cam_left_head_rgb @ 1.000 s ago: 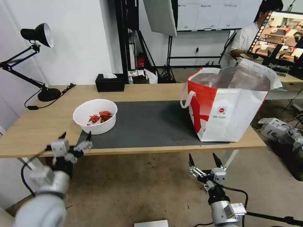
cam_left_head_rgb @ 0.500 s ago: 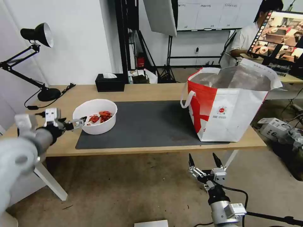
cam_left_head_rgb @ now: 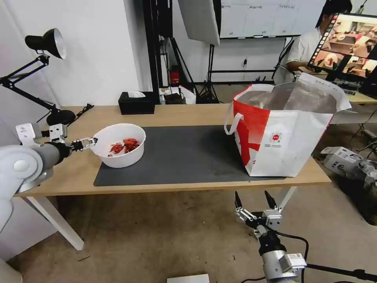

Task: Pick up the trash from the table and place it into the takeout bag.

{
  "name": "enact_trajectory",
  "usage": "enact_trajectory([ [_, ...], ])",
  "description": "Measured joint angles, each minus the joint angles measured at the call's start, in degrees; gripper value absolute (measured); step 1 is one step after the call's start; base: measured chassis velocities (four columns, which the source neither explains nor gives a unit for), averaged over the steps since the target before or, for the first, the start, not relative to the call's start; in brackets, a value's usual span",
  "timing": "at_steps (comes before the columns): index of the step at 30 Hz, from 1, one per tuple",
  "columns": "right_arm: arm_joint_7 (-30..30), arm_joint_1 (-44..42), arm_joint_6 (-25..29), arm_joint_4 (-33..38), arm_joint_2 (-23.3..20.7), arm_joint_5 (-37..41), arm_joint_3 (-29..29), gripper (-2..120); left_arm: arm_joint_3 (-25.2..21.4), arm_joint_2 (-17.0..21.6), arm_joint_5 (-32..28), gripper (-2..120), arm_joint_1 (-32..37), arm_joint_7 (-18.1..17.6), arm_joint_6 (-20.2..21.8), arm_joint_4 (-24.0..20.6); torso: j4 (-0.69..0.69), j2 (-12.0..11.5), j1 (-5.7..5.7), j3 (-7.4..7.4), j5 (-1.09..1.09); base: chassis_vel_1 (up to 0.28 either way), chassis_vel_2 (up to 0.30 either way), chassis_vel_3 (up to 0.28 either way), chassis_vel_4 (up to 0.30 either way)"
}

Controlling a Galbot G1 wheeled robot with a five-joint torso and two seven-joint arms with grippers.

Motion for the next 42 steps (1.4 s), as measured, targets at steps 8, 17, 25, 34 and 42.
enact_trajectory([
  [8,0.0,0.0,0.0,0.0,0.0,0.0,0.0,100,3.7,-2.5,0.4,100,-3.5,0.0,-0.2,3.6,-0.01,0.0,0.0,0.0,0.01,0.0,0.0,0.0,0.0],
  [17,0.0,0.0,0.0,0.0,0.0,0.0,0.0,100,9.4,-5.3,0.7,100,-9.4,-2.1,-0.3,9.0,-0.02,0.0,0.0,0.0,0.01,0.0,0.0,0.0,0.0],
  [25,0.0,0.0,0.0,0.0,0.0,0.0,0.0,100,11.0,-6.7,0.4,100,-11.0,-3.3,-0.3,11.0,-0.01,0.0,0.0,0.0,0.01,0.0,0.0,0.0,0.0],
  [34,0.0,0.0,0.0,0.0,0.0,0.0,0.0,100,11.2,-6.8,-0.2,82,-11.4,-3.3,-0.3,11.5,-0.01,0.0,0.0,-0.01,0.01,0.0,0.0,0.0,0.0],
  [42,0.0,0.0,0.0,0.0,0.0,0.0,0.0,100,11.1,-6.6,-0.3,49,-10.9,-3.3,-0.3,10.9,-0.01,0.0,0.0,0.0,0.01,0.0,0.0,0.0,0.0],
])
